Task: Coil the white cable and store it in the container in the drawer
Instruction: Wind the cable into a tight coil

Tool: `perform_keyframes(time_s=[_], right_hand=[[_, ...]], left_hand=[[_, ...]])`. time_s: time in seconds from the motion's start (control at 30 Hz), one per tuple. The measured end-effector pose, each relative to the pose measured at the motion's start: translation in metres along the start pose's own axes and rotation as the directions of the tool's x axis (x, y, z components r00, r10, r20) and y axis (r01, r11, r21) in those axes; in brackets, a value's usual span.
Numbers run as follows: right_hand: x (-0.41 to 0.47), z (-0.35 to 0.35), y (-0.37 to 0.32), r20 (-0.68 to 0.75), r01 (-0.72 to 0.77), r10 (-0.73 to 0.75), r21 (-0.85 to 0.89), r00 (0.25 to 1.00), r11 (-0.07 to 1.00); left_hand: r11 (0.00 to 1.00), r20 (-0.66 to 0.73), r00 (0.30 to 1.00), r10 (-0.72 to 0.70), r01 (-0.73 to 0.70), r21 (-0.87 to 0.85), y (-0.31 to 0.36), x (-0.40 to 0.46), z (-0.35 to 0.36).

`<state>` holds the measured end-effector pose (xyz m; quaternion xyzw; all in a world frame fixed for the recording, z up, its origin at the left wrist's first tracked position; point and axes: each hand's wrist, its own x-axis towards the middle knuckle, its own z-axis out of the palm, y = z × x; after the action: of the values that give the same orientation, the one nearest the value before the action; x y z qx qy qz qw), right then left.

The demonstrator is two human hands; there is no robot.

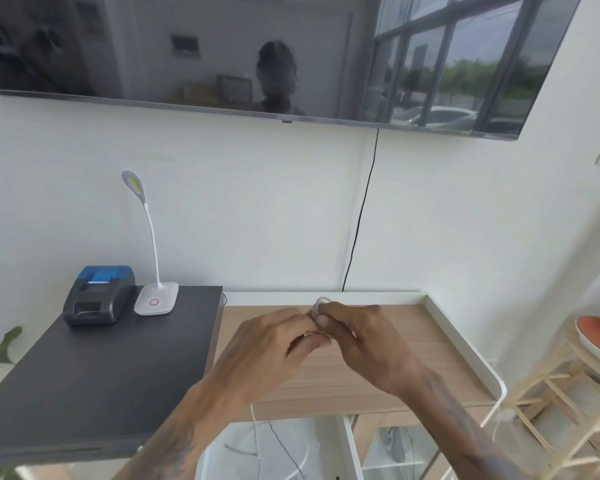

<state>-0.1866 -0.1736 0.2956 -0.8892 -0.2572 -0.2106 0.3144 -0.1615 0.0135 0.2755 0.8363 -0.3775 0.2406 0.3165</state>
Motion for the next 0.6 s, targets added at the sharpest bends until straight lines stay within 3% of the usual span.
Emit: perform_keyframes(time_s=[0.1, 0.17, 0.23, 0.33, 0.4, 0.43, 0.47, 0.5, 0.53, 0.6], right_hand=[[-0.001, -0.011, 0.002, 0.290, -0.247, 0.179, 0.220, 0.940, 0.944], [-0.002, -0.018, 0.001, 0.489, -0.451, 0.226, 0.412, 0.843, 0.792], [-0.003, -0.026, -0.002, 0.568, -0.531, 0.149, 0.601, 0.810, 0.597], [-0.003, -0.030, -0.012, 0.540, -0.535, 0.032, 0.821, 0.841, 0.201], [0.000, -0.026, -0.020, 0.404, -0.396, 0.078, 0.913, 0.912, -0.100], [0.002, -0.024, -0.022, 0.305, -0.278, 0.152, 0.945, 0.940, -0.175], [0.006, -0.022, -0.023, 0.209, -0.167, 0.244, 0.969, 0.947, -0.183], [0.010, -0.022, -0.024, 0.120, -0.089, 0.324, 0.990, 0.938, -0.108], [0.013, -0.020, -0.022, 0.040, -0.063, 0.383, 0.997, 0.923, 0.047], [0.014, -0.016, -0.013, -0.089, -0.166, 0.436, 0.843, 0.895, 0.512]], left_hand=[[0.984, -0.014, 0.994, -0.108, 0.105, -0.144, -0.012, 0.006, -0.012], [0.944, -0.037, 0.986, -0.160, 0.142, -0.299, -0.019, 0.011, -0.017], [0.899, -0.084, 0.982, -0.169, 0.118, -0.422, -0.019, 0.015, -0.014], [0.813, -0.100, 0.956, -0.274, 0.175, -0.556, -0.010, 0.014, -0.004], [0.800, -0.084, 0.951, -0.299, 0.202, -0.564, -0.007, 0.009, 0.006], [0.812, -0.065, 0.957, -0.283, 0.203, -0.548, -0.005, 0.005, 0.013], [0.814, -0.024, 0.964, -0.266, 0.211, -0.540, -0.002, 0.001, 0.020], [0.808, 0.040, 0.968, -0.249, 0.231, -0.542, 0.002, -0.005, 0.027], [0.804, 0.106, 0.967, -0.230, 0.250, -0.540, 0.005, -0.010, 0.032], [0.835, 0.158, 0.970, -0.187, 0.242, -0.495, 0.008, -0.017, 0.035]])
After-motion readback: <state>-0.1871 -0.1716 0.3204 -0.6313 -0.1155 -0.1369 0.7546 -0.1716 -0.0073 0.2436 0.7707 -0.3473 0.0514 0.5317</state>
